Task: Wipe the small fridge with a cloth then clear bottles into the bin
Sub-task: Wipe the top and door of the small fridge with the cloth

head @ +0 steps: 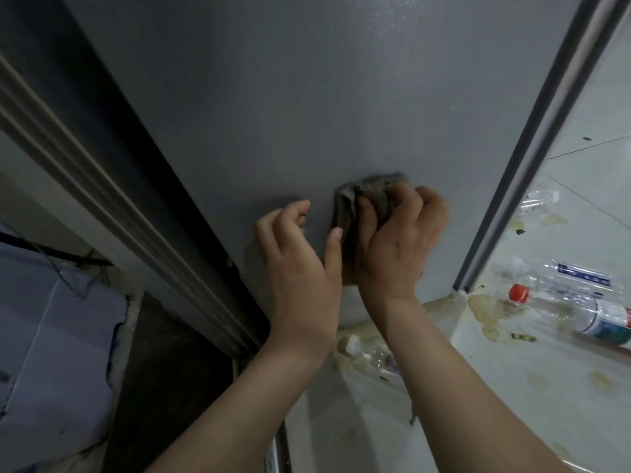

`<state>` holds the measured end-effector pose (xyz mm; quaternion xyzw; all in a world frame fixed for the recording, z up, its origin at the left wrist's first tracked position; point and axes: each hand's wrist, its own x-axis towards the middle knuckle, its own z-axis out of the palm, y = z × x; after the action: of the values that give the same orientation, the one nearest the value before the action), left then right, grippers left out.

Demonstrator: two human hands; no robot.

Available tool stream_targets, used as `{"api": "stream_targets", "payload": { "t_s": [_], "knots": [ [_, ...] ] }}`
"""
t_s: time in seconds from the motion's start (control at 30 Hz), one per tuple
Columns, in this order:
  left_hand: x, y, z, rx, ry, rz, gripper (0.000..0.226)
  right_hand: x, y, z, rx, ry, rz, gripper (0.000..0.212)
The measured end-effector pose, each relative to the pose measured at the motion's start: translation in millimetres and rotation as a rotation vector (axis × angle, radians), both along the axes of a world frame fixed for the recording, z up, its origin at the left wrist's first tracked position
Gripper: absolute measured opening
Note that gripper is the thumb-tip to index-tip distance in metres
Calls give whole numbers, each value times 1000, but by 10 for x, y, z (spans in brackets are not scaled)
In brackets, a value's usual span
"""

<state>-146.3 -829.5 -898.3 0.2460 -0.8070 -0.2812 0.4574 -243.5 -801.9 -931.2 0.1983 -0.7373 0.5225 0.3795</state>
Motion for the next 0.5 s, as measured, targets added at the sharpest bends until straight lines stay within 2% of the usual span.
{"api": "stream_targets", "payload": {
  "t_s": [0.13, 0.23, 0.37, 0.5],
  "knots": [
    [-186, 58, 65, -131, -5, 0, 36, -285, 195, 329, -133, 77, -26, 28],
    [-310, 88, 88, -151, -11, 45, 33, -422, 226, 384, -132, 105, -53, 33],
    [-396, 75, 41, -185, -26, 104, 34, -442, 189, 61, -46, 67, 9, 37],
    [-463, 125, 28, -156, -32, 161, 37, -338, 241, -385, 56, 34, 21, 32]
  ]
}}
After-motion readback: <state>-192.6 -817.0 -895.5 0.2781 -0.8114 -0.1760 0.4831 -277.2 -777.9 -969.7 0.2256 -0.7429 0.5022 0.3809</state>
